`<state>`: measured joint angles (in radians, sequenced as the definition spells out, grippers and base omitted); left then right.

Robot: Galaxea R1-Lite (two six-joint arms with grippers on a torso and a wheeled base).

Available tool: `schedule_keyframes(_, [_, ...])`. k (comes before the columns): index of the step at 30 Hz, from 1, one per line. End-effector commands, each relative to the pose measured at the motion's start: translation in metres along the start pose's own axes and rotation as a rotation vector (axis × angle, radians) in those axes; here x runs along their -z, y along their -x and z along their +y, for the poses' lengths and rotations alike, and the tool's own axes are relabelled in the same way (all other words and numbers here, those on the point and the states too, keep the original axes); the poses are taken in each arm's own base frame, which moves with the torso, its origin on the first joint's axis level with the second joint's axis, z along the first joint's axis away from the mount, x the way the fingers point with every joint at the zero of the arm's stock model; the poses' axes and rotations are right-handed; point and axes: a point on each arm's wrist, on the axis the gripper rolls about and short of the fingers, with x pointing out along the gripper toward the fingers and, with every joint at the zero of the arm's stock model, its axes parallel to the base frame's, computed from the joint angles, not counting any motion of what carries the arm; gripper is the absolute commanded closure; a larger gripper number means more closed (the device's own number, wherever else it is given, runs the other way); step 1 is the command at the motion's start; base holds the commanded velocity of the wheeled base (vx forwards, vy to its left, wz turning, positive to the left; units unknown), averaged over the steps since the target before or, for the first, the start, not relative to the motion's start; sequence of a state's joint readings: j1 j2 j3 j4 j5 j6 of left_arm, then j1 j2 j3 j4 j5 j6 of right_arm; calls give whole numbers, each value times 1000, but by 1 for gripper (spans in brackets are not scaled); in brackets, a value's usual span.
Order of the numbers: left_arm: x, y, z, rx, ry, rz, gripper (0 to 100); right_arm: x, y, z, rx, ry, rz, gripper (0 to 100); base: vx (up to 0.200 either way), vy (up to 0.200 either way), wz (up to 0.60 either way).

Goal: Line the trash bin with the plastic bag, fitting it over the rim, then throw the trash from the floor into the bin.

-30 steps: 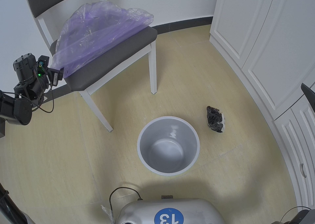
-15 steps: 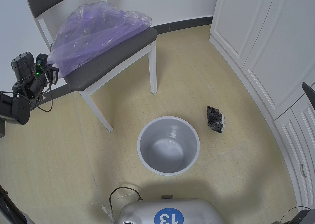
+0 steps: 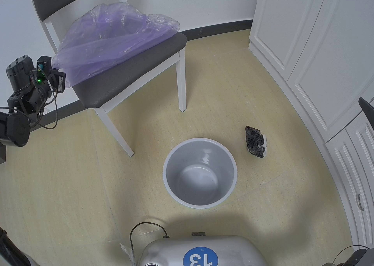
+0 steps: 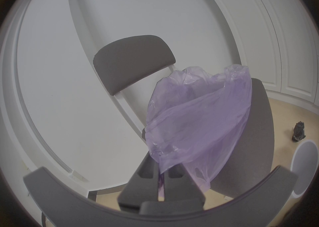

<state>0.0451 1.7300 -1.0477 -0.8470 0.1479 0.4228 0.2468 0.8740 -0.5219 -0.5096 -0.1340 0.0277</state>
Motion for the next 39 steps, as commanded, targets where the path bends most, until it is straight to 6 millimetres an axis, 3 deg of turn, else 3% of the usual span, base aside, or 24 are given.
schedule_keyframes(1, [-17,9,-3,17,29,-42,100,2,-2,6,-43,-11,14,0,0,0,0])
schedule_keyframes(9, [-49,20,-8,45,53,-125,100,10,-15,27,-48,-46,9,0,0,0,0])
schedule_keyframes(11, [-65,29,-9,71,61,-142,100,15,-21,39,-61,-61,-1,0,0,0,0])
schedule_keyframes(20, [-100,56,-15,153,87,-177,100,36,-46,68,-51,-98,20,0,0,0,0])
schedule_keyframes(26, [-124,64,-20,212,92,-176,100,30,-79,88,-91,-99,20,0,0,0,0])
schedule_keyframes(35, [-162,78,-27,243,124,-208,100,31,-94,98,-158,-190,31,0,0,0,0])
schedule_keyframes(39, [-169,82,-31,253,136,-224,100,31,-96,99,-159,-214,33,0,0,0,0])
